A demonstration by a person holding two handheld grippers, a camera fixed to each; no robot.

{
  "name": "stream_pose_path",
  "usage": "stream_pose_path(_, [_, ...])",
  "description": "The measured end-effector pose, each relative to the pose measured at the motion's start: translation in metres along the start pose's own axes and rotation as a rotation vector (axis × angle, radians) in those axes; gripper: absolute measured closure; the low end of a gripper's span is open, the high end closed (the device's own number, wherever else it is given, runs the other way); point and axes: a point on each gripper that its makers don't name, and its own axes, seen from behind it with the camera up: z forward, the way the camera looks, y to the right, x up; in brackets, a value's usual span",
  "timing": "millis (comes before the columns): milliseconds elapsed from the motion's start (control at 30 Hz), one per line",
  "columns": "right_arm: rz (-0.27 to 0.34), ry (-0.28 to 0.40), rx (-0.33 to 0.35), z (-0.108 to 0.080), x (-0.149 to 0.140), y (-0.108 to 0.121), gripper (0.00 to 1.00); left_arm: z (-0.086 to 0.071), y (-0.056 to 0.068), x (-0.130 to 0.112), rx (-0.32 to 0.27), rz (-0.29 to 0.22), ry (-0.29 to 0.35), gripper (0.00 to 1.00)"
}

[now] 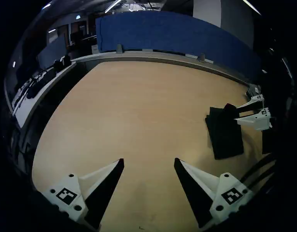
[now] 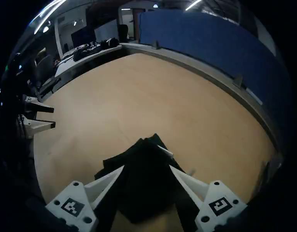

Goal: Fold towel

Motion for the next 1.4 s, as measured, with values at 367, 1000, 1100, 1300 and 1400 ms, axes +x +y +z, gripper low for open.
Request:
stream_pose_path(367, [-0.014,-0.018,-0.032,0.007,-0.005,0.009,0.21,-0.001,-0.002,-0.002,0.003,-0.001,-0.002,0.03])
stream_pose_path(1000, [0.02,-0.06,-0.017,0.024,-0.019,0.015,0.05,-0.001,-0.005,-0.005,0.011,0.0,-0.006,0.03])
stream_pose_path(1100, [0.02,-0.046,-0.015,0.02,-0.015,0.012,0.04,-0.001,-0.005,-0.005,0.012,0.001,-0.006,0.03])
stream_pose_path(1300, [0.021,0.002,-0.013,0.003,-0.006,0.003,0.0,0.0,-0.004,-0.003,0.011,0.002,-0.004,0.03])
stream_pose_path(1400, [0.027,0.021,-0.017,-0.009,-0.007,-0.004,0.0,-0.001,-0.002,-0.001,0.009,0.0,0.001,0.03])
